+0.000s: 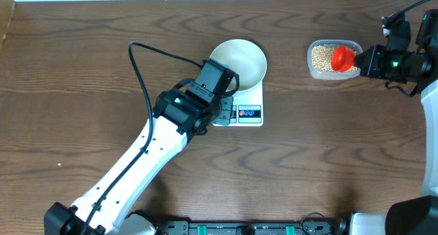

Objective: Scoop item into bowl and weigh 50g on scale

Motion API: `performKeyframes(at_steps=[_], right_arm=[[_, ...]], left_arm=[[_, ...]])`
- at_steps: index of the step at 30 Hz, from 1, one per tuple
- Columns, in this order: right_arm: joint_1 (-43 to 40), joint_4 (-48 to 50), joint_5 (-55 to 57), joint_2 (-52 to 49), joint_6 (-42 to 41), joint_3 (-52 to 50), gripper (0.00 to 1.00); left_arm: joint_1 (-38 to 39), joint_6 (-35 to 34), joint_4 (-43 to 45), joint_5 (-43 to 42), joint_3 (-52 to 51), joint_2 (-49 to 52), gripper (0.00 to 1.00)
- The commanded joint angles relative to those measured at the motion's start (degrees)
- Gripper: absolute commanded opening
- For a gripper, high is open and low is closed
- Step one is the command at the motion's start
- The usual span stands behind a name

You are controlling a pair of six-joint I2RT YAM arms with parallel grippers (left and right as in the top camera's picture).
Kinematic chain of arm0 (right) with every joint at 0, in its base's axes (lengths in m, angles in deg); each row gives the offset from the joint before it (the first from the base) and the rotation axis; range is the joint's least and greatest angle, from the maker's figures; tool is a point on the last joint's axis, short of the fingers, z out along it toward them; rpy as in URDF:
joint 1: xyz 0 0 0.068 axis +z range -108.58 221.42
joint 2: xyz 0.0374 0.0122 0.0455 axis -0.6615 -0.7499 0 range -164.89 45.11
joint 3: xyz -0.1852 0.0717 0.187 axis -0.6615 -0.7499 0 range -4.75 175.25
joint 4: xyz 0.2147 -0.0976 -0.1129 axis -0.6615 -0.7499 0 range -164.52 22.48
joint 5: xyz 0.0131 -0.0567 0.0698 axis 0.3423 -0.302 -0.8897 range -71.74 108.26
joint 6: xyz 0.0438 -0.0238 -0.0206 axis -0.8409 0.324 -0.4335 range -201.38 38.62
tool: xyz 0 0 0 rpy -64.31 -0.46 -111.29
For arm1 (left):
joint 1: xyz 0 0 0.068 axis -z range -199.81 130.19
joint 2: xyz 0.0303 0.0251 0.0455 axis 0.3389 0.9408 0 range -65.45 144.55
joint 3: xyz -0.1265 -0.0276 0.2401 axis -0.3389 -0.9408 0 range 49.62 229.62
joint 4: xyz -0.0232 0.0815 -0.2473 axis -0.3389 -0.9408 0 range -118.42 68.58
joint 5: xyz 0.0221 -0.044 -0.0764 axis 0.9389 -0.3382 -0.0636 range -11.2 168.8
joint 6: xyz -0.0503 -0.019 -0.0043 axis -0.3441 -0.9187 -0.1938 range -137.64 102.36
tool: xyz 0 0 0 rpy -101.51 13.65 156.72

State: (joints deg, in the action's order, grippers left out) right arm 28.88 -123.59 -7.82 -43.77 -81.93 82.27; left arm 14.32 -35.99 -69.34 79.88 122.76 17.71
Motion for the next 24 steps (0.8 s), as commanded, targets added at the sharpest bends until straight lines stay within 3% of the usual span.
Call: performKeyframes(at_steps=[1, 24], right_arm=[[-0.22, 0.44, 0.57, 0.15, 1.09, 1.05, 0.01], [-0.22, 1.66, 2.67, -0.42, 1.53, 1.03, 0.01]], left_arm=[[-0.37, 0.96, 0.83, 1.77, 0.22, -0.02, 0.08], [-0.22, 0.87, 12.31, 0.83, 0.20, 12.63, 0.07]])
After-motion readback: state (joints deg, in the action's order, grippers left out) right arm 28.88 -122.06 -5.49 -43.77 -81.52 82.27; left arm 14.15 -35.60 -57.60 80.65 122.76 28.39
